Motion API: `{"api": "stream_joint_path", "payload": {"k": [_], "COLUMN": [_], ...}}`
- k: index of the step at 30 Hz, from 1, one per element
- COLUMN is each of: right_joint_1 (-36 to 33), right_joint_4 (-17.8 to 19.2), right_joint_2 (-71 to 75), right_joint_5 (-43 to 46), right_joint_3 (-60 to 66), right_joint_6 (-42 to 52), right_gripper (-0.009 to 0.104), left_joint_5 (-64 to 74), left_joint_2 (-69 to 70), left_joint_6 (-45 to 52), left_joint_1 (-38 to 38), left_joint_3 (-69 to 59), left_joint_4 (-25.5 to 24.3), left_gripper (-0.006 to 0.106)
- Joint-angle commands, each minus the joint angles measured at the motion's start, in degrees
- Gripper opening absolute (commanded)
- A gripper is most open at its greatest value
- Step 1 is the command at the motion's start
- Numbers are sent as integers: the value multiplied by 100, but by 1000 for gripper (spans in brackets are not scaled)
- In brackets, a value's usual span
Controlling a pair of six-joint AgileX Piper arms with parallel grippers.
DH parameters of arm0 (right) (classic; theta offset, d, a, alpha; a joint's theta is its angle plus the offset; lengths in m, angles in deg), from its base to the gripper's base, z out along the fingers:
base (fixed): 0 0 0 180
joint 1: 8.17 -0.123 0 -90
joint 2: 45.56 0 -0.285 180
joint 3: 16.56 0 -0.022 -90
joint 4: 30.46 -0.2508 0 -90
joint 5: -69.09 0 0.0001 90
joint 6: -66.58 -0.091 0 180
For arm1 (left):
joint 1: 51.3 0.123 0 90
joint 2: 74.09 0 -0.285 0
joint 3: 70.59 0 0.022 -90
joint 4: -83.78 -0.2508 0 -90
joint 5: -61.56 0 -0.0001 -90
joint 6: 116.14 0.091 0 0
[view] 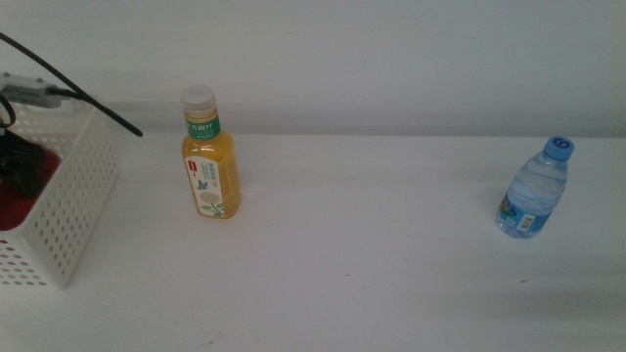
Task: Use arms to grab the bottles and put them into the dustbin to the left of the table.
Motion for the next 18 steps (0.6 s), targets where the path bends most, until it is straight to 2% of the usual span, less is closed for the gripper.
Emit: {"api": "stream_joint_path", "payload": {"k": [1, 9, 18], "right_joint_1": [30, 30, 30], "right_joint_4": [37, 37, 37], "right_joint_2": [215, 215, 215], "right_joint_5": [39, 39, 39], "right_joint_3": [199, 199, 199], "right_joint_6": [19, 19, 19], "right_gripper": [-2, -2, -2], "left_joint_5": [66, 140, 339], "left_joint_2": [20, 75, 1445], "left_joint_6": [-2, -58, -1178], "left_joint_1": [-3, -3, -258], "left_joint_3": [15, 28, 28], "left_joint_4": [89, 113, -514], "left_gripper": [66, 77, 83]}}
